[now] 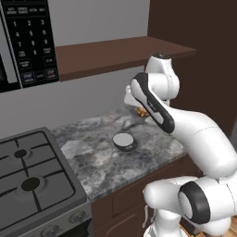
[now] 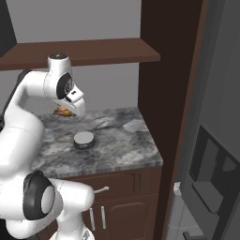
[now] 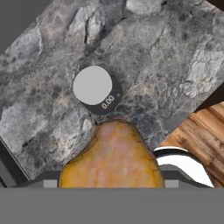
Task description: Take the chicken drumstick from the fridge and place it on the digital scale on the counter by the fridge. Wait a few seconds for a reading, then move it to the plate on the dining counter.
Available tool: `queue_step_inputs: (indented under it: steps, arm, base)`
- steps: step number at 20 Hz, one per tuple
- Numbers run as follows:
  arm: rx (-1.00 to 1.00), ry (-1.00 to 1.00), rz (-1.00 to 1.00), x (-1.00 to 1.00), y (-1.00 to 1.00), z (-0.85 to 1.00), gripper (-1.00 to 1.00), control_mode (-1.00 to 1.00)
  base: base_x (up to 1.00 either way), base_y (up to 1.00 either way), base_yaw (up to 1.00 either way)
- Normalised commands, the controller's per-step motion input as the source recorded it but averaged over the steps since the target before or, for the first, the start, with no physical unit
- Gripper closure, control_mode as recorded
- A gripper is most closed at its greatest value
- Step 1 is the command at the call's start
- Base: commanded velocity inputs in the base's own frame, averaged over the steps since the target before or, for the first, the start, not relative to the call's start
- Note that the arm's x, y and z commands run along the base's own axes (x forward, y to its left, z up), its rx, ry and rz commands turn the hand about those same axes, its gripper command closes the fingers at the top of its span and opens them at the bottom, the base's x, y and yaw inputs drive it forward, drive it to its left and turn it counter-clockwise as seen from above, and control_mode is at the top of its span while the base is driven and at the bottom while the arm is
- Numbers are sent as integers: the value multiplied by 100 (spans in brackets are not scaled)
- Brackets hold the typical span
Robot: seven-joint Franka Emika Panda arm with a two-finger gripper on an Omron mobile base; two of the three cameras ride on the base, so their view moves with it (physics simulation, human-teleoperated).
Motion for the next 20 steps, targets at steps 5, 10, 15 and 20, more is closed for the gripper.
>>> queue_step_inputs:
  steps: [5, 10, 15, 20]
  arm:
    - [0, 6, -16, -50, 2, 3, 100, -100]
    - [0, 0, 0, 0, 0, 0, 100, 100]
    - [0, 0, 0, 0, 0, 0, 100, 100]
    - [0, 0, 0, 0, 0, 0, 100, 100]
  base:
    - [0, 0, 0]
    - [-99, 12, -62]
    - [-79, 13, -83]
    - [-70, 13, -85]
